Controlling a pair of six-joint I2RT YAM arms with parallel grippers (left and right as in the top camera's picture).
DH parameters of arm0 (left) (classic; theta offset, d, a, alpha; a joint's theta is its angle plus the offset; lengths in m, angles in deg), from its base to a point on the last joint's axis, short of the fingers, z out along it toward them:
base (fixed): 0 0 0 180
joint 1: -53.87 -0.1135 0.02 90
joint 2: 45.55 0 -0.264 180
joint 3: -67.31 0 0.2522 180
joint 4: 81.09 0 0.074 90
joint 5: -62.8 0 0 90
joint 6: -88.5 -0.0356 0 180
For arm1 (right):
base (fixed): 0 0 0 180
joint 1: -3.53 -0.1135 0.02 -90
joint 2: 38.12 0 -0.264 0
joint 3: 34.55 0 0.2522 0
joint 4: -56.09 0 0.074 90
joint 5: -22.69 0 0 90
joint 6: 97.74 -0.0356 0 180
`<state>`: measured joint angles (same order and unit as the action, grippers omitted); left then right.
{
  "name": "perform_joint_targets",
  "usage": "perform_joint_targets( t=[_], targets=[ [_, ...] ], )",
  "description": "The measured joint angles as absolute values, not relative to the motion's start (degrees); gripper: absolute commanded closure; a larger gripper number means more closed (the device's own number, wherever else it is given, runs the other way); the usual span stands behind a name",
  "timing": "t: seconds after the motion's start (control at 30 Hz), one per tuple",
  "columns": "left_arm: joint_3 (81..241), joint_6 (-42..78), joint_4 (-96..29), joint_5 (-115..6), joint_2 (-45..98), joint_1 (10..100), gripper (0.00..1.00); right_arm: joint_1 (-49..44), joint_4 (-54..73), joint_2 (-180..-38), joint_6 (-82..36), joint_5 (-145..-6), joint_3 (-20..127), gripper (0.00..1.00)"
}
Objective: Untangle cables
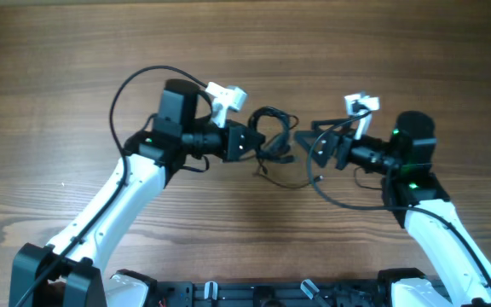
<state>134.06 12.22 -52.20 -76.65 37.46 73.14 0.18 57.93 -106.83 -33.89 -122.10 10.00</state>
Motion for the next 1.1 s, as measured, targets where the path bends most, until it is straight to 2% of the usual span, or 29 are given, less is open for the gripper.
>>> perform_joint_targets(
  t=[0.33, 0.87, 1.1],
  targets=[
    [134.06, 6.73, -52.04, -88.28, 37.46, 71.70, 0.96, 0.24, 58.71, -106.83, -29.47, -124.98, 10.00, 0.01],
    [134.06, 6.29, -51.95, -89.46, 37.46, 71.83, 0.94, -7.34, 62.10, -106.83, -32.31, -126.14, 10.00, 0.01],
    [134.06, 6.31, -51.89, -89.20, 37.46, 75.41, 0.96, -11.43, 63.52, -106.83, -33.21, -122.08, 10.00, 0.01]
  ],
)
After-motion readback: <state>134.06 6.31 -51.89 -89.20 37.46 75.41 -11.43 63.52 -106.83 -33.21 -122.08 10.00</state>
